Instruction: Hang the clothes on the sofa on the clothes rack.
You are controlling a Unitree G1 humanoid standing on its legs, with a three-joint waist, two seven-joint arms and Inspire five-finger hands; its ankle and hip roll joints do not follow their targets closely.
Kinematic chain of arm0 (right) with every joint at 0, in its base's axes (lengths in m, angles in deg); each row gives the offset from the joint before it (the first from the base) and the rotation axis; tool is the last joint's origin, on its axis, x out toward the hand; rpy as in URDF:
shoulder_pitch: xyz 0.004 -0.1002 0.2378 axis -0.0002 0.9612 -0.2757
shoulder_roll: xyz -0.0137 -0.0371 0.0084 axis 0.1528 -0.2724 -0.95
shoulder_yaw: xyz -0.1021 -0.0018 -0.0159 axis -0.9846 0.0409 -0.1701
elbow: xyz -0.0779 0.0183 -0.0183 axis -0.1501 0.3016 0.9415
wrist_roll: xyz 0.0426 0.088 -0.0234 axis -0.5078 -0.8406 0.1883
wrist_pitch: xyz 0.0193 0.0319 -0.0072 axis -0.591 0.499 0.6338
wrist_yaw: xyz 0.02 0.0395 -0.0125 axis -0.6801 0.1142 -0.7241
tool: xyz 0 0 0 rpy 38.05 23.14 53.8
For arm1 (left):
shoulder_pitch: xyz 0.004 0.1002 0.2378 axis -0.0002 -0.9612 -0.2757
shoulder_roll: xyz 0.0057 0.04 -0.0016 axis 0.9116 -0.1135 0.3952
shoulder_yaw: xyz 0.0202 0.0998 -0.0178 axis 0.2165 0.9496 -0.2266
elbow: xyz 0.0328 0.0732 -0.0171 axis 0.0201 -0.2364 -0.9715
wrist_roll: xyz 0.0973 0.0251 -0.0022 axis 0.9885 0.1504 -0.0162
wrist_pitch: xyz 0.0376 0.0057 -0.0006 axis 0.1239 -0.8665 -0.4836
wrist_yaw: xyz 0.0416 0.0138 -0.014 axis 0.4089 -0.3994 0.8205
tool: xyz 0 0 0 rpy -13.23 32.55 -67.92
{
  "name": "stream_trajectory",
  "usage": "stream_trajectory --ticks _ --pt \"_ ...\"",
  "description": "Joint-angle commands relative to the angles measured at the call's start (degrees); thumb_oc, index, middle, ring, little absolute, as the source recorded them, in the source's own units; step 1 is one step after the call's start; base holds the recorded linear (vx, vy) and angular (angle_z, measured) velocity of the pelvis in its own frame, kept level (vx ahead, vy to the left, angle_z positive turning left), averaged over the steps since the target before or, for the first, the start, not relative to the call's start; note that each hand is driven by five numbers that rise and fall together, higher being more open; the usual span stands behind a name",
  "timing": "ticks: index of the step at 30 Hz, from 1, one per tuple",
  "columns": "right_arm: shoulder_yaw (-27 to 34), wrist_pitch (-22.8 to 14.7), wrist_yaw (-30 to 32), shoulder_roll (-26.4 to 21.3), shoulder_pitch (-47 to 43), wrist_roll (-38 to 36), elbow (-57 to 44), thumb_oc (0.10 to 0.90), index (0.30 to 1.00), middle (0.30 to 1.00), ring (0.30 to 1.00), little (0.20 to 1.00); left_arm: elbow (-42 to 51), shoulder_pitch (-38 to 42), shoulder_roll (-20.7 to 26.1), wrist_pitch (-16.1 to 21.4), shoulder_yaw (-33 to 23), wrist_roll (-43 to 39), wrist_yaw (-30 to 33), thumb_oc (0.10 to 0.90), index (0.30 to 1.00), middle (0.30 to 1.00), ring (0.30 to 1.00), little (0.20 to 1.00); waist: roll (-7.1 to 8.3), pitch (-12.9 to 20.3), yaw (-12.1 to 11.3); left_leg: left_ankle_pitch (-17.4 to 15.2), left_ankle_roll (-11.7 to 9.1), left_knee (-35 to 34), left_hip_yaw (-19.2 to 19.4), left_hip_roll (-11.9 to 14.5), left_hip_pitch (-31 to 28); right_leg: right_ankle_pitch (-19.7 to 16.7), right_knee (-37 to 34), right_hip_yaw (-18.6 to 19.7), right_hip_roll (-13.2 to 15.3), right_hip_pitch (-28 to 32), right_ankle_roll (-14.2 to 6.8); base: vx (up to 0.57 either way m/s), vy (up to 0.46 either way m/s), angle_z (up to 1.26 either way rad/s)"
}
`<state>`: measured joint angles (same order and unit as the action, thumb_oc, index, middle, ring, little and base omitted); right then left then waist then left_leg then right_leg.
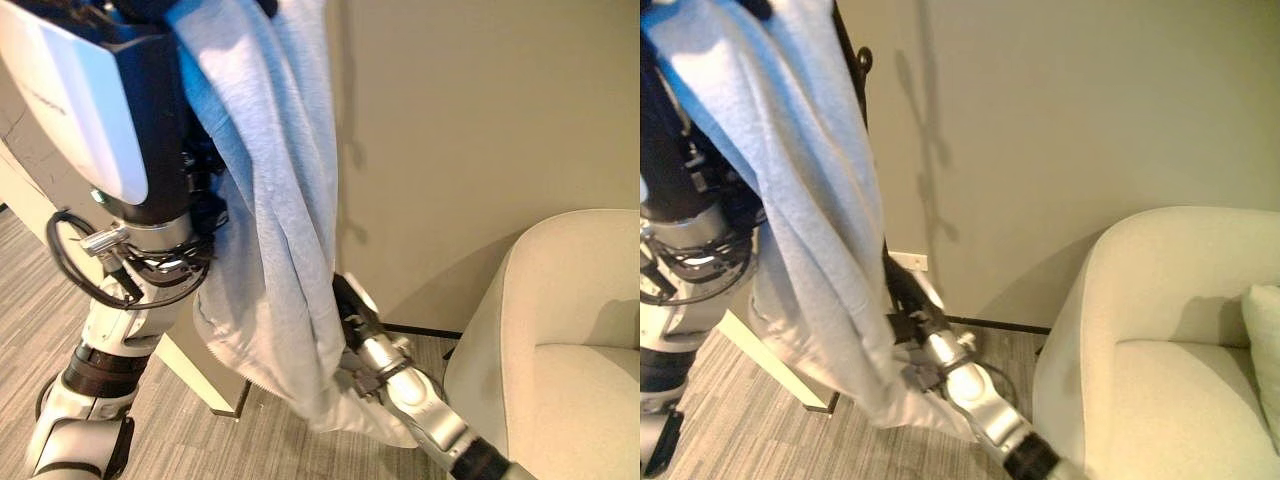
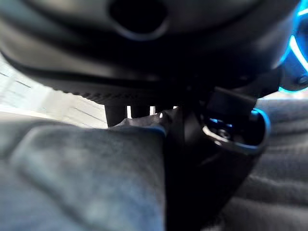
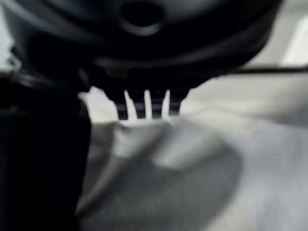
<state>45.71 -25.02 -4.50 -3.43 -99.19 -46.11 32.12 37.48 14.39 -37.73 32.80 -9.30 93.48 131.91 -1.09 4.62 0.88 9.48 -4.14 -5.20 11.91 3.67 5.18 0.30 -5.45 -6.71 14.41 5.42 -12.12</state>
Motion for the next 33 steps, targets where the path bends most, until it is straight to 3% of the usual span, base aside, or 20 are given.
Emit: stream_trajectory --ticks 1,2,3,9,17,25,27,30,33 --pt "0.3 -5.3 0.0 2.7 -6.6 2.8 -0.6 0.8 0.9 0.9 0.9 0.9 -4.0 11.1 -0.6 -1.6 -2.1 -4.2 1.3 0.4 0.3 0.3 0.3 0.3 -0.41 0.5 -0.1 -7.3 -1.3 0.2 2.0 2.6 -2.3 1.7 0.5 0.7 -0.1 1.6 0.2 -0.02 0.011 0.14" --pt "-1.3 -5.2 -1.2 4.6 -8.2 1.4 1.3 0.624 0.636 0.636 0.636 0.636 -3.9 12.7 -2.1 -1.6 -1.4 -4.2 1.7 0.4 0.3 0.3 0.3 0.3 -0.42 0.4 -0.3 -7.3 -1.2 0.2 1.7 2.3 -1.9 1.6 0.5 0.4 0.1 1.6 0.1 -0.02 0.014 0.16" --pt "-2.0 -5.1 -1.6 5.3 -8.5 0.8 2.0 0.4 0.3 0.3 0.3 0.3 -3.9 13.2 -2.7 -1.7 -1.1 -4.3 1.9 0.4 0.3 0.3 0.3 0.3 -0.42 0.4 -0.4 -7.3 -1.1 0.2 1.6 2.1 -1.8 1.5 0.5 0.3 0.1 1.6 0.1 -0.01 0.015 0.15" --pt "-3.9 -4.7 -4.1 5.5 -7.2 -2.9 3.7 0.4 0.3 0.3 0.3 0.3 -4.1 13.5 -2.4 -1.8 -1.6 -4.5 1.7 0.4 0.3 0.3 0.3 0.3 0.26 0.4 -0.5 -7.5 -0.8 0.2 1.2 1.6 -1.5 1.2 0.5 -0.3 0.4 1.7 -0.1 0.0 0.01 0.1" --pt "2.5 -5.0 -3.1 0.6 0.1 -5.1 3.5 0.4 0.3 0.3 0.3 0.3 -4.5 12.1 0.0 -2.2 -3.9 -4.7 1.5 0.4 0.3 0.3 0.3 0.3 1.07 0.6 0.6 -7.6 -0.8 0.2 1.8 2.0 -1.8 0.3 0.5 -0.2 0.1 1.3 -0.2 0.0 0.0 0.01" --pt "20.2 -3.7 2.0 -6.6 15.2 -4.1 2.7 0.4 0.3 0.3 0.3 0.3 -5.2 9.4 5.0 -2.9 -6.9 -5.1 -0.1 0.4 0.3 0.3 0.3 0.3 1.86 1.2 3.2 -8.1 -0.7 0.2 3.0 2.6 -3.0 -0.5 0.5 0.8 -0.2 1.4 -0.4 0.01 -0.001 -0.05" --pt "27.2 -3.8 5.3 -8.1 18.6 -2.2 2.1 0.4 0.3 0.3 0.3 0.3 -5.3 8.0 6.1 -2.7 -7.9 -5.2 -0.6 0.4 0.3 0.3 0.3 0.3 2.04 1.6 4.0 -8.2 -0.8 0.2 3.5 2.9 -3.5 -0.8 0.5 1.2 -0.2 1.4 -0.5 0.03 -0.01 -0.19" --pt "31.7 -3.9 7.5 -8.9 20.6 -0.3 1.0 0.4 0.3 0.3 0.3 0.3 -5.0 7.0 6.5 -2.4 -8.6 -5.1 -1.0 0.4 0.3 0.3 0.3 0.3 2.02 1.8 4.3 -8.1 -0.7 0.2 3.7 3.1 -3.5 -1.1 0.5 1.4 -0.5 1.2 -0.4 0.02 -0.016 -0.11" --pt "40.6 -4.1 12.6 -10.7 22.9 5.1 -1.6 0.4 0.3 0.3 0.3 0.3 -4.0 5.0 7.6 -1.2 -10.2 -4.6 -1.3 0.4 0.3 0.3 0.3 0.3 2.13 2.2 5.3 -8.4 -0.7 0.2 4.0 3.3 -4.1 -1.6 0.5 1.8 -0.6 1.3 -0.5 0.02 -0.025 -0.09"
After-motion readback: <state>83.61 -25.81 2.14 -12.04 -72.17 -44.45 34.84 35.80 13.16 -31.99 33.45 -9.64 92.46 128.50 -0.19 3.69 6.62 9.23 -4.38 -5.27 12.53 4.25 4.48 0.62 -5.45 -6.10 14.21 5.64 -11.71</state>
